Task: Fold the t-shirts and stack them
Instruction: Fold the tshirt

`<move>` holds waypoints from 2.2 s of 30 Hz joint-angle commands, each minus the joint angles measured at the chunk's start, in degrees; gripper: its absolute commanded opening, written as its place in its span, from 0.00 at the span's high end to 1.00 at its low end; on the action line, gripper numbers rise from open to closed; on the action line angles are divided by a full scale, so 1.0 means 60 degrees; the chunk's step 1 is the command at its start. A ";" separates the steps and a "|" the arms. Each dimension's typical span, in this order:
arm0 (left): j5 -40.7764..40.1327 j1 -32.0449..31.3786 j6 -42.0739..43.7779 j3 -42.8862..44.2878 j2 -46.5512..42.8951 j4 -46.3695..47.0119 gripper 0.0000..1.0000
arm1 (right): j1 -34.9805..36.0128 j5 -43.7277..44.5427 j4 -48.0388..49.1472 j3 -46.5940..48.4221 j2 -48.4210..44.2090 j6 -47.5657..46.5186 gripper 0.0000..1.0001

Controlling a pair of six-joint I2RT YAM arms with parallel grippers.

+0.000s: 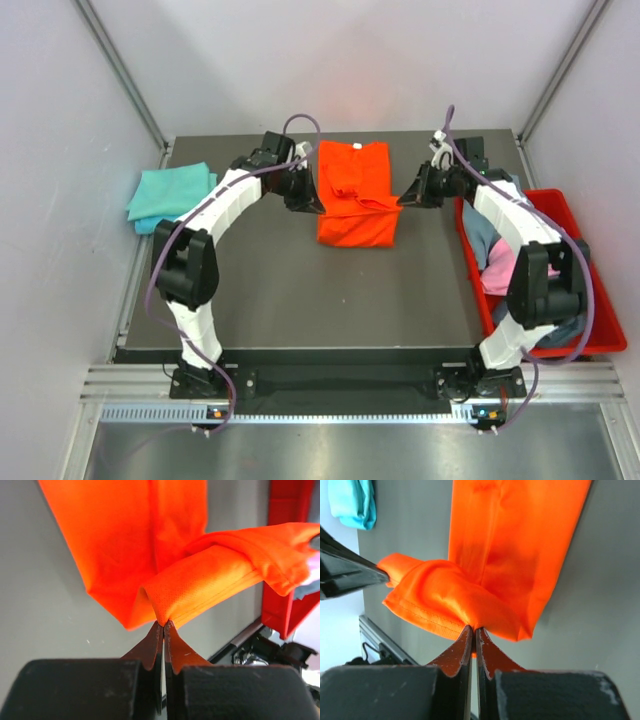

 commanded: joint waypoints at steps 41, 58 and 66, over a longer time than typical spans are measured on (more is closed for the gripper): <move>0.0648 0.1382 0.0449 0.1919 0.1333 0.0331 0.36 | -0.0064 0.0313 -0.0022 0.2449 0.2486 -0.1680 0.44; 0.2129 0.1250 -0.0959 -0.1485 0.1725 0.1825 0.28 | -0.0079 -0.0829 0.0709 0.0067 0.2951 -0.1168 0.45; 0.2085 0.1163 -0.1046 -0.1337 0.2107 0.2059 0.28 | -0.0050 -0.1035 0.1339 0.0244 0.3581 -0.0655 0.46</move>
